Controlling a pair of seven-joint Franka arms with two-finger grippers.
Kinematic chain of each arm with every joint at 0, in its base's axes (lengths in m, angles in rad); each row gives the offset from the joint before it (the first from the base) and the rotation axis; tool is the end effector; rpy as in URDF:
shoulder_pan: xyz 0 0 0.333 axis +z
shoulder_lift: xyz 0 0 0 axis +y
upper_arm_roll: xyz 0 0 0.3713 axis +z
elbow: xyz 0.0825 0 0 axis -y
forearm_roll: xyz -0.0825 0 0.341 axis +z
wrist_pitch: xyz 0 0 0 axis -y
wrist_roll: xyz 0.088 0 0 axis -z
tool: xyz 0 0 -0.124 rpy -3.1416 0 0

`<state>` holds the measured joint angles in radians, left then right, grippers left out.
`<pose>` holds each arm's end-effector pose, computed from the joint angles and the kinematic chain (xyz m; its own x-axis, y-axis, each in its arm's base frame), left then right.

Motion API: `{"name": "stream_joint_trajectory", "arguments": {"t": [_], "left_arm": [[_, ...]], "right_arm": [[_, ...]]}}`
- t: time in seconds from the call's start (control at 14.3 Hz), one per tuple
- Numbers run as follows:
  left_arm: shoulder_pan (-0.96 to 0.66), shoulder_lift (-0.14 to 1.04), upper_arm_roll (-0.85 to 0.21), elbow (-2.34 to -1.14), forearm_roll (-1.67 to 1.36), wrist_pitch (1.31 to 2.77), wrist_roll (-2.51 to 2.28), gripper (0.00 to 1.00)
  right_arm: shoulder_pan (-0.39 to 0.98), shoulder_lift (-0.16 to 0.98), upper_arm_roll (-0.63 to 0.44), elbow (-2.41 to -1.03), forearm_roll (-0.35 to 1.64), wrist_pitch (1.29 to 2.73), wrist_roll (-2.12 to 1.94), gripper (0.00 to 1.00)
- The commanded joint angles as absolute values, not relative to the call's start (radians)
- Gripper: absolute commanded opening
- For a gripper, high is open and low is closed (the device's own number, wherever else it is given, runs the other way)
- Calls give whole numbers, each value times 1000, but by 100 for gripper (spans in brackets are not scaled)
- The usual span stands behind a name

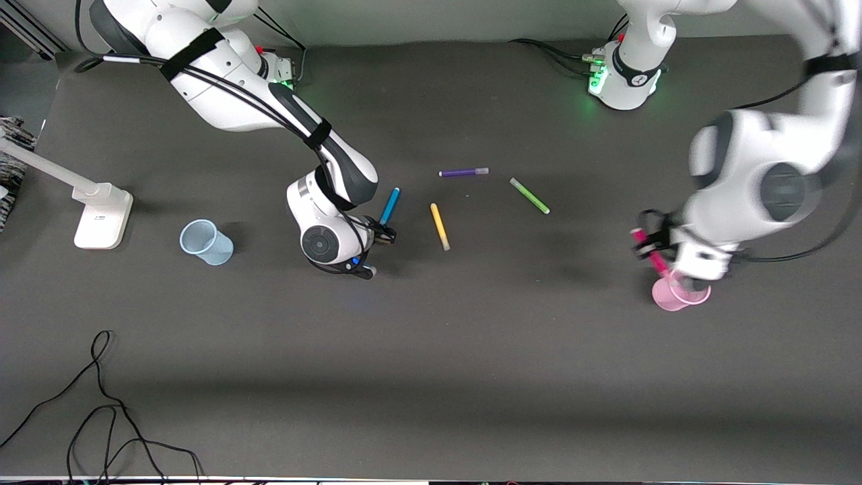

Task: Place pink and blue markers in matching cups
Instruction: 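Lift the blue marker with the right gripper while the left gripper lifts the pink marker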

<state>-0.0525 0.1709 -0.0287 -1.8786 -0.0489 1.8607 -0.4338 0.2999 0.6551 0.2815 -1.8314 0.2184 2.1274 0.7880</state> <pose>0.5462 -0.0482 0.4629 0.9136 0.3590 -0.1909 0.3591 -0.9326 -0.0352 0.5095 0.3314 0.2263 0.8189 -0.3399 -0.4625 -0.3629 -0.9309 0.0415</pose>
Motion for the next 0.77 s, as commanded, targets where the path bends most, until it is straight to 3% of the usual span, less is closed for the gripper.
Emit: {"name": "stream_joint_trajectory", "arguments": {"t": [0.0, 0.35, 0.7], "left_arm": [[70, 198, -43, -1780, -43, 1720, -70, 0], [97, 267, -44, -1717, 6, 1631, 103, 0], [66, 587, -51, -1349, 57, 1361, 101, 0]], "right_arm": [[272, 551, 276, -1844, 238, 2012, 802, 2], [247, 388, 227, -1839, 216, 1889, 762, 2], [247, 252, 109, -1841, 140, 1853, 602, 2]]}}
